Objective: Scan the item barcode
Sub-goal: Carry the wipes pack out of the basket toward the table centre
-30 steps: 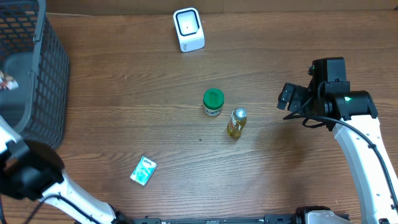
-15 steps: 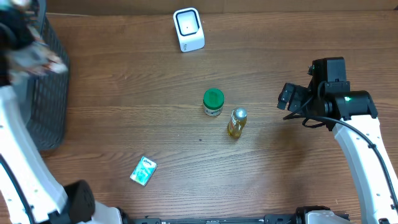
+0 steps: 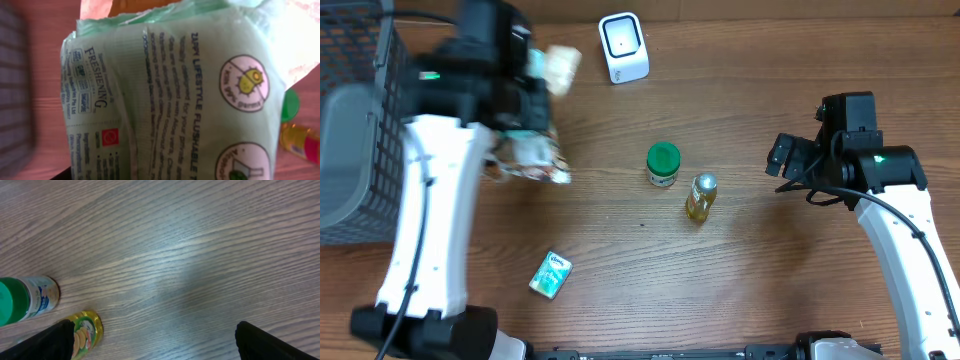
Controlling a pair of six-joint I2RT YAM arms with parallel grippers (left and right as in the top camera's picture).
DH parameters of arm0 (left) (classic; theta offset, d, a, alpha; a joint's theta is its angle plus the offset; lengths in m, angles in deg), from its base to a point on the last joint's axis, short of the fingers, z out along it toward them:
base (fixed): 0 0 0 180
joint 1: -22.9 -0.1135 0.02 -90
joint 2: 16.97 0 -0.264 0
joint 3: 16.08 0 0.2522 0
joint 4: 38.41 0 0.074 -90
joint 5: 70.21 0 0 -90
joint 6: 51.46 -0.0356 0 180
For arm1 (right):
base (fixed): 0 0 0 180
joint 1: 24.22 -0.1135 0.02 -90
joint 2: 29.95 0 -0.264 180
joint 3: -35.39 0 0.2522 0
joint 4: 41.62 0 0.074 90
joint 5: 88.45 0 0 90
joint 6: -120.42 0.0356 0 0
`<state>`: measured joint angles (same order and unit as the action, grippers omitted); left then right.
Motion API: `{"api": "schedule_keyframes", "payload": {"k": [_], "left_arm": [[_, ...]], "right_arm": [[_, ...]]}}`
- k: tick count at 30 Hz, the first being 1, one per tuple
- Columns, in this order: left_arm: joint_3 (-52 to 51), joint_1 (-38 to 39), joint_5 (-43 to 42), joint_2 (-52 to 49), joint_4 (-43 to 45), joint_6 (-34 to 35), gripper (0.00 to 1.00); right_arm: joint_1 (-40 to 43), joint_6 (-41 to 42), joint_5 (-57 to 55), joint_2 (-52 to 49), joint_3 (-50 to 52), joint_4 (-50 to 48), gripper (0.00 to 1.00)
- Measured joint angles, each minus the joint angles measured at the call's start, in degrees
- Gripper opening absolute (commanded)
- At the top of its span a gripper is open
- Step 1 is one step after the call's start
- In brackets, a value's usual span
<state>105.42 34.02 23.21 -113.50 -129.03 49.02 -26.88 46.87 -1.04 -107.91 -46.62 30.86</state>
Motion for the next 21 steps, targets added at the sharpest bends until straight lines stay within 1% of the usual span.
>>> {"api": "schedule_keyframes", "payload": {"k": [3, 4, 12, 18, 21], "left_arm": [[-9.35, 3.91, 0.0, -0.15, 6.38, 1.92, 0.33], [-13.09, 5.6, 0.02, -0.17, 8.87, 3.41, 0.32], [-31.82, 14.49, 1.14, -0.17, 24.28, 12.74, 0.34], [-39.91, 19.02, 7.48, -0.17, 31.19, 17.66, 0.34], [-42.27, 19.56, 9.42, -0.17, 35.1, 18.64, 0.33]], "right_arm": [[0.0, 0.0, 0.02, 0.0, 0.0, 0.02, 1.0], [0.0, 0.0, 0.02, 0.0, 0.0, 0.04, 1.0], [0.0, -0.02, 0.02, 0.0, 0.0, -0.02, 1.0], [0.0, -0.02, 0.02, 0.0, 0.0, 0.02, 1.0], [0.0, -0.02, 0.02, 0.0, 0.0, -0.02, 1.0]]}}
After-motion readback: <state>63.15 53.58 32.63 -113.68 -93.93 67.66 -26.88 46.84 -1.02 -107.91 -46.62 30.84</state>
